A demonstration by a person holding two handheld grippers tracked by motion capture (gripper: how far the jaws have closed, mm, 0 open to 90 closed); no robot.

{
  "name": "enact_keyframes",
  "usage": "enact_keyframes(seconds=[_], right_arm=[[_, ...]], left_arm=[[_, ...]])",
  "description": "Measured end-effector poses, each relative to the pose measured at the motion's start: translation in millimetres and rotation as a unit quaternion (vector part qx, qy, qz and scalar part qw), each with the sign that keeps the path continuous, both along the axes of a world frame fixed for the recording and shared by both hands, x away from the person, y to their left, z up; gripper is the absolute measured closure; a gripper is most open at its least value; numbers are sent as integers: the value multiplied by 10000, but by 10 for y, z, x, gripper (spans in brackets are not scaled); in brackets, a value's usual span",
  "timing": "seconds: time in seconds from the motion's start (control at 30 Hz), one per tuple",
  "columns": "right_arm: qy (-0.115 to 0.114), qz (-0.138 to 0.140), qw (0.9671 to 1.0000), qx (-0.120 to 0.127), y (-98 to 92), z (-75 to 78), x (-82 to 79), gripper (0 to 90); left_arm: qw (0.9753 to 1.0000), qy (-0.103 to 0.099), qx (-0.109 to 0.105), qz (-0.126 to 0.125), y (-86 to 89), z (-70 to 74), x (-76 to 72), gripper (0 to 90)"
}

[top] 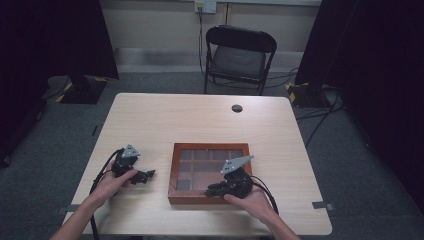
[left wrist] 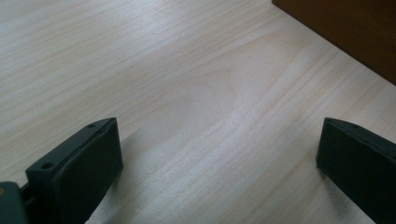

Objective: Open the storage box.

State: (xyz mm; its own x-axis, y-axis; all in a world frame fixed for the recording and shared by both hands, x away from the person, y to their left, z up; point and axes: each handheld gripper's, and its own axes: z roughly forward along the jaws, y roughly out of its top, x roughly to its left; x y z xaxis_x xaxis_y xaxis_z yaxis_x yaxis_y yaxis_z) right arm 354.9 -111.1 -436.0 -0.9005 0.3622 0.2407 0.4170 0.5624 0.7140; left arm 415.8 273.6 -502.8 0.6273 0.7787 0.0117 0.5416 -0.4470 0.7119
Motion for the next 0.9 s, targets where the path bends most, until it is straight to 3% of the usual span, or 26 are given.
enact_keyframes(seconds=[0.47, 0.9], right_arm=[[-144, 96, 9998, -72, 13, 7, -11, 810], [-22, 121, 9998, -138, 24, 30, 13, 812]], left_arm=[[10000, 0, -5, 2, -1, 0, 0, 0], [10000, 1, -1, 0, 0, 0, 0, 0]])
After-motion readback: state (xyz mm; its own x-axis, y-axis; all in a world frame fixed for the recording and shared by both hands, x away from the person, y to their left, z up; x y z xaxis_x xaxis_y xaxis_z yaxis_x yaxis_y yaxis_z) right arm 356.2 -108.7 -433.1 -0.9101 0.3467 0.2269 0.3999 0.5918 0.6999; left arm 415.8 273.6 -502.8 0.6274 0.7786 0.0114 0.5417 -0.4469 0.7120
